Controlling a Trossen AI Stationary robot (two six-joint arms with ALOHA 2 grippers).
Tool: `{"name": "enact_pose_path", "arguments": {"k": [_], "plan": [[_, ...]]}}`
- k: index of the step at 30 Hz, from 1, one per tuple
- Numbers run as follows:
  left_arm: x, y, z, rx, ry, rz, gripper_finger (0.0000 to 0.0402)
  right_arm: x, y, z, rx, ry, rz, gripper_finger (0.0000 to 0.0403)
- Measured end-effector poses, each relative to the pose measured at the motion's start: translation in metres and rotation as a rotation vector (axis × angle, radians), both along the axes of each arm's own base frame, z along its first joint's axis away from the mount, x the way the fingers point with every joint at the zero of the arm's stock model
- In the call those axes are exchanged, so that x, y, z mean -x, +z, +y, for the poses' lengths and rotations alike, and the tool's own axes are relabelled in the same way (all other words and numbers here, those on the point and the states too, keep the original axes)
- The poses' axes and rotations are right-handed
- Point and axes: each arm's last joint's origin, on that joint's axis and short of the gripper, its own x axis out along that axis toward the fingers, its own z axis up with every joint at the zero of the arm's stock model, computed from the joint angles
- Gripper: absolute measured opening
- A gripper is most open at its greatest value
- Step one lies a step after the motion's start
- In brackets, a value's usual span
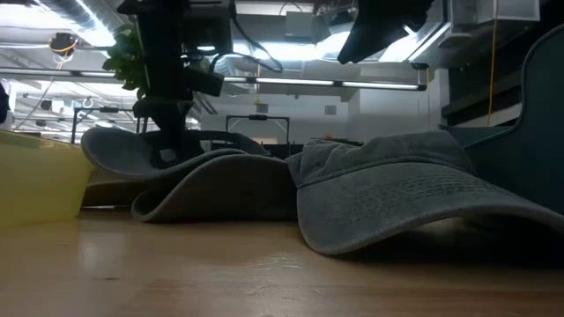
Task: Pick & Place hat
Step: Put the top left blue cap into the yellow bin
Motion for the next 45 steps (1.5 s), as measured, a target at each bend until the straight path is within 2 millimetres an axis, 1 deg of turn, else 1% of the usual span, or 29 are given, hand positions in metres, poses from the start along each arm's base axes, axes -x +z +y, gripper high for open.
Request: {"name": "enact_pose_path", "arguments": {"k": [1, 4, 8, 10, 14, 19, 26, 31, 35, 40, 45], "plan": [[0.000, 0.001, -0.001, -0.007, -0.003, -0.005, 0.0012, 0.000, 0.000, 0.000, 0.000, 0.000, 0.000, 0.0263], [0.001, 0.006, -0.007, -0.082, -0.019, -0.015, 0.0005, 0.000, 0.000, 0.000, 0.005, 0.004, 0.005, 0.0263], [0.007, 0.022, -0.020, -0.220, -0.053, -0.067, 0.0004, 0.000, 0.000, 0.000, 0.022, 0.020, 0.023, 0.0263], [0.012, 0.032, -0.028, -0.282, -0.075, -0.112, 0.0004, 0.000, 0.000, 0.000, 0.033, 0.029, 0.033, 0.0263], [0.028, 0.057, -0.048, -0.395, -0.151, -0.200, 0.0004, -0.002, 0.001, 0.001, 0.047, 0.050, 0.032, 0.0263], [0.048, 0.086, -0.069, -0.483, -0.269, -0.337, 0.0003, -0.011, 0.008, 0.002, 0.060, 0.109, -0.023, 0.0263], [0.068, 0.123, -0.086, -0.481, -0.438, -0.548, 0.0003, -0.029, 0.021, -0.001, 0.000, 0.292, -0.123, 0.0263], [0.079, 0.139, -0.092, -0.416, -0.621, -0.650, 0.0003, -0.037, 0.029, -0.004, -0.012, 0.379, -0.184, 0.0263], [0.080, 0.150, -0.096, -0.347, -0.757, -0.756, 0.0003, -0.044, 0.034, -0.010, -0.048, 0.473, -0.239, 0.0263], [0.078, 0.160, -0.101, -0.310, -0.916, -0.859, 0.0003, -0.051, 0.041, -0.018, -0.130, 0.618, -0.314, 0.0263], [0.077, 0.165, -0.103, -0.309, -0.966, -0.909, 0.0003, -0.054, 0.046, -0.023, -0.195, 0.774, -0.361, 0.0263]]}}
